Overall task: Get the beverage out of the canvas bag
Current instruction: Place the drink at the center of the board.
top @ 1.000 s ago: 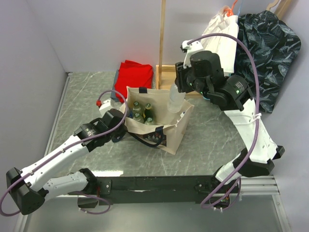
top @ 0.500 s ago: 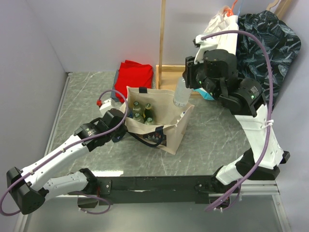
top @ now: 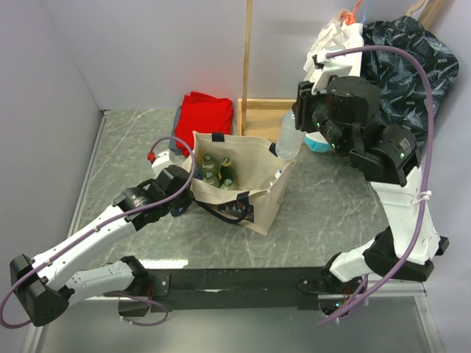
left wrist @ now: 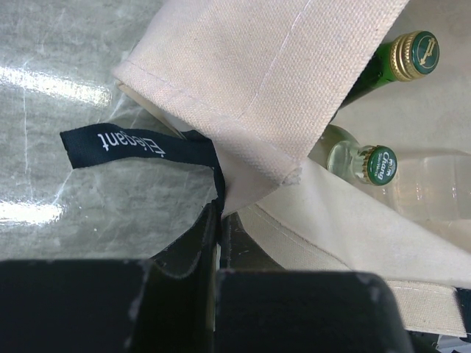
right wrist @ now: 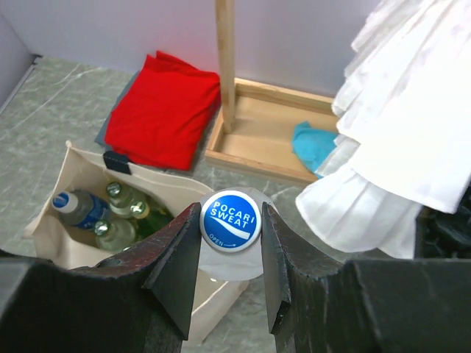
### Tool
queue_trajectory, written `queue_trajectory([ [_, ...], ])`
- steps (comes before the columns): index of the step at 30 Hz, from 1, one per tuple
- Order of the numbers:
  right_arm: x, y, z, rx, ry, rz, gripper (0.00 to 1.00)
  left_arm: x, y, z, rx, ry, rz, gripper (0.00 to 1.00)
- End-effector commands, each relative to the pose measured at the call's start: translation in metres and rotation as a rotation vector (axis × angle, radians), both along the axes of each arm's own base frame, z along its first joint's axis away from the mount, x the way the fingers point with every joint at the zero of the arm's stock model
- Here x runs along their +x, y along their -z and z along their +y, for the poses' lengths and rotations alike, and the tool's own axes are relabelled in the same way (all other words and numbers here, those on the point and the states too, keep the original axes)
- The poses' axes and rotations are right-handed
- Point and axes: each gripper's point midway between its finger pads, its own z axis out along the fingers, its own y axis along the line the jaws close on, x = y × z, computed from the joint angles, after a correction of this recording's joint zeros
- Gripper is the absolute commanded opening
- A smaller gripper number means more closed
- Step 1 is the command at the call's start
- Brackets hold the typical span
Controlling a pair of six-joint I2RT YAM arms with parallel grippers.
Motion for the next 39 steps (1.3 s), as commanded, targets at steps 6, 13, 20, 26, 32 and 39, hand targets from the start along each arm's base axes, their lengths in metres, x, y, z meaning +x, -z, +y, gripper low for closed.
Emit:
queue_trajectory([
  [6,-0.024,-0.067,-0.053,0.181,0.152,-0.226,0.0,-0.008,0.001,-0.001,0.005,0.039,0.016,0.01],
  [13,-0.03,-0.052,-0.072,0.191,0.225,-0.221,0.0,-0.008,0.0,-0.001,0.008,0.045,0.01,0.01],
  [20,-0.028,-0.024,-0.082,0.177,0.287,-0.186,0.0,-0.009,-0.003,0.004,0.009,0.038,-0.003,0.01],
  [26,-0.022,-0.006,-0.082,0.172,0.309,-0.153,0.0,-0.01,-0.004,0.003,0.005,0.042,-0.007,0.01],
  [32,-0.009,0.011,-0.091,0.201,0.314,-0.108,0.0,-0.01,-0.005,0.003,0.004,0.043,-0.008,0.01],
  [39,0.002,0.042,-0.104,0.225,0.332,-0.058,0.0,-0.008,-0.005,0.001,0.001,0.048,-0.011,0.02],
])
